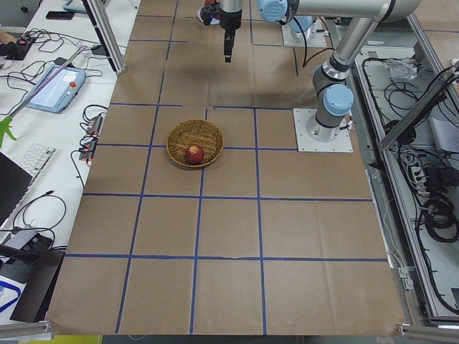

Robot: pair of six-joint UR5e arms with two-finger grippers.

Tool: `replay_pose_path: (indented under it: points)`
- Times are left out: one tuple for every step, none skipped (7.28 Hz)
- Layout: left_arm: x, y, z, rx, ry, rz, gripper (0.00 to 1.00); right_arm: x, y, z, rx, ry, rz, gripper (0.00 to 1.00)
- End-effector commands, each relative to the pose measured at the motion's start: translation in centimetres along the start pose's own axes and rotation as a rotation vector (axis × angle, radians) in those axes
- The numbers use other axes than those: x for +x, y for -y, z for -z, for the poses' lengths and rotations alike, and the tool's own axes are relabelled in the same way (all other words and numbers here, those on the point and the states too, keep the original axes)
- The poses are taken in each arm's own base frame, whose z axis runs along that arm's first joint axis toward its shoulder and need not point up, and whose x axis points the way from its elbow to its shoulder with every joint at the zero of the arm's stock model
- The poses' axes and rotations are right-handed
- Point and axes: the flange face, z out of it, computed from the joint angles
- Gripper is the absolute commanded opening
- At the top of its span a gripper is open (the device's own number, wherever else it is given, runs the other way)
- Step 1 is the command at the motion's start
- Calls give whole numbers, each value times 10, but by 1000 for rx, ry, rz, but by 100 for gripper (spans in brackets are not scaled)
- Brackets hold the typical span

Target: Transfer apple from basket to plate

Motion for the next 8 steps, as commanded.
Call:
replay_pose_path:
  points:
    - [0,0,0,0,0,-2,99,-71,-23,57,-49,16,-6,100]
    - [0,0,0,0,0,-2,99,-107,-38,78,-52,3,-59,100]
    - [0,-1,0,0,0,-2,99,-149,-54,100,-30,0,-61,100]
    - [0,-1,0,0,0,-2,99,-191,-63,111,-10,-11,-84,100]
    - [0,0,-1,-2,0,-2,99,-225,-68,110,-9,-19,-56,100]
    - [0,2,-2,-4,-2,0,99,-244,-74,113,-1,-24,-34,100]
    - [0,4,-4,-9,-1,4,99,-243,-73,110,-7,-20,-35,100]
    - [1,6,-10,-23,-3,1,99,-243,-72,110,-6,-11,-35,100]
